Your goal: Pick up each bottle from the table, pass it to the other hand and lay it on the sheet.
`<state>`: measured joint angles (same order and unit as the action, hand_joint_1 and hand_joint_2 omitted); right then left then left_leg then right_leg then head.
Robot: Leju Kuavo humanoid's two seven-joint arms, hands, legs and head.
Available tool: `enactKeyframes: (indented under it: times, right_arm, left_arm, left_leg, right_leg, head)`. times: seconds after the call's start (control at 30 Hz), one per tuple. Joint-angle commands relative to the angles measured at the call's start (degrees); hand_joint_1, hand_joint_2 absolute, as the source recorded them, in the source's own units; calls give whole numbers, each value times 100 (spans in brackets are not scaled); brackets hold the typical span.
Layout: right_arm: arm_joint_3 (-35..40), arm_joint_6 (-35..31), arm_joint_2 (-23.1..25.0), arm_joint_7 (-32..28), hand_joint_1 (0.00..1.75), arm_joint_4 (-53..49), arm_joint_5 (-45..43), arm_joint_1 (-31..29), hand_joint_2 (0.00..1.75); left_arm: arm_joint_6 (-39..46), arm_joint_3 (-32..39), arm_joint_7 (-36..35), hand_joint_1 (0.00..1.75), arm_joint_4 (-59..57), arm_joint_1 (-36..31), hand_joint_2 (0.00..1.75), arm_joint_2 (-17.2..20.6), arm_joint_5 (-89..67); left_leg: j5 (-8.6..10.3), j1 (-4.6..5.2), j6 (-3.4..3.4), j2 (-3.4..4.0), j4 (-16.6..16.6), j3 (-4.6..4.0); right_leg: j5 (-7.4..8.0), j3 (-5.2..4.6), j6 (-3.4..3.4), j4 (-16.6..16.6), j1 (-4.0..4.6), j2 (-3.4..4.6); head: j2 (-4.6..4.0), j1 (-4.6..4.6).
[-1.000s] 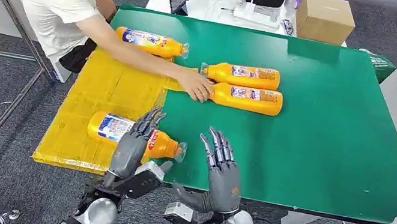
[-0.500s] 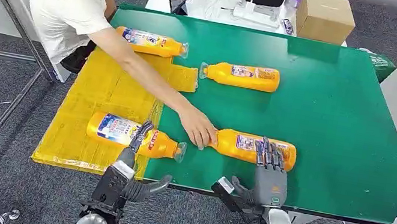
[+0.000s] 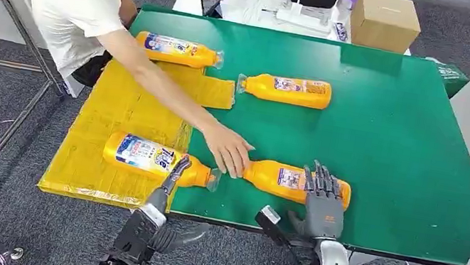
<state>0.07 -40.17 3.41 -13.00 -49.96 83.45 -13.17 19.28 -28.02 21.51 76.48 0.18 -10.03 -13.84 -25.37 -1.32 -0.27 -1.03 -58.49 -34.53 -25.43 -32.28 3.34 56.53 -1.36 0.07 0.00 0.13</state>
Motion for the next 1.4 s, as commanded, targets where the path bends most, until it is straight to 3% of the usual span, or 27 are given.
enactKeyframes:
  times: [0.03, 0.37, 0.5, 0.67, 0.7, 0.73, 0.77, 0.8, 1.27, 1.4]
  right_arm:
    - [291, 17, -229, 865, 0, 1000, 229, -524, 175]
    - [413, 123, -308, 992, 0, 2152, -177, -1081, 175]
    - [530, 781, -364, 1181, 0, 2536, -293, -1299, 175]
    - [549, 1003, -373, 1107, 0, 2589, -436, -1342, 175]
    - [585, 1213, -383, 1029, 33, 2656, -496, -1369, 175]
    - [589, 1287, -392, 991, 145, 2671, -541, -1372, 175]
    - [589, 1287, -392, 991, 145, 2671, -541, -1372, 175]
    - [621, 1568, -432, 880, 175, 2780, -658, -1379, 175]
    - [730, 1728, -490, 607, 175, 2905, -818, -1214, 175]
    - [642, 1681, -465, 290, 175, 2862, -1121, -1158, 175]
  left_arm:
    - [-7, -155, -13, 0, -273, -151, 175, 87, 60]
    - [-67, -221, -164, 0, -237, -160, 175, 107, 18]
    - [-334, -265, -420, 0, -240, -179, 175, 123, 144]
    - [-400, -272, -464, 0, -236, -193, 175, 130, 188]
    - [-428, -272, -486, 0, -252, -211, 175, 123, 218]
    - [-452, -265, -506, 0, -261, -219, 175, 116, 255]
    - [-452, -265, -506, 0, -261, -219, 175, 116, 255]
    - [-500, -267, -533, 0, -304, -263, 175, 108, 314]
    - [-561, -230, -510, 0, -403, -348, 175, 87, 490]
    - [-512, -212, -460, 0, -386, -318, 175, 78, 549]
  left_leg:
    - [-1, -1, 11, 18, 7, 17]
    - [1, -1, 8, 14, 6, 18]
    - [3, -1, 8, 12, 8, 24]
    - [8, -3, 9, 16, 10, 51]
    - [5, -2, 7, 15, 7, 62]
    - [1, -1, 6, 15, 4, 72]
    - [8, -3, 10, 14, 7, 71]
    - [-5, -3, 6, 14, 4, 83]
    - [-8, -5, 10, 19, 14, 128]
    - [5, -8, 18, 16, 25, 111]
  right_leg:
    - [5, 14, -18, -10, 5, 8]
    - [5, 16, -13, -9, 4, 6]
    - [6, 21, -16, -11, 5, 2]
    - [10, 40, -18, -17, 8, -5]
    - [7, 47, -13, -15, 6, -3]
    - [4, 42, -10, -11, 4, -1]
    - [11, 32, -16, -17, 7, -5]
    - [6, 17, -13, -15, 7, -3]
    - [6, 57, -13, -28, 9, 4]
    - [17, 47, -23, -44, 14, -9]
  head:
    - [0, 0]
    - [0, 0]
    - [0, 2]
    - [0, -2]
    - [0, 2]
    - [0, 0]
    - [0, 0]
    - [0, 0]
    - [0, 2]
    - [0, 2]
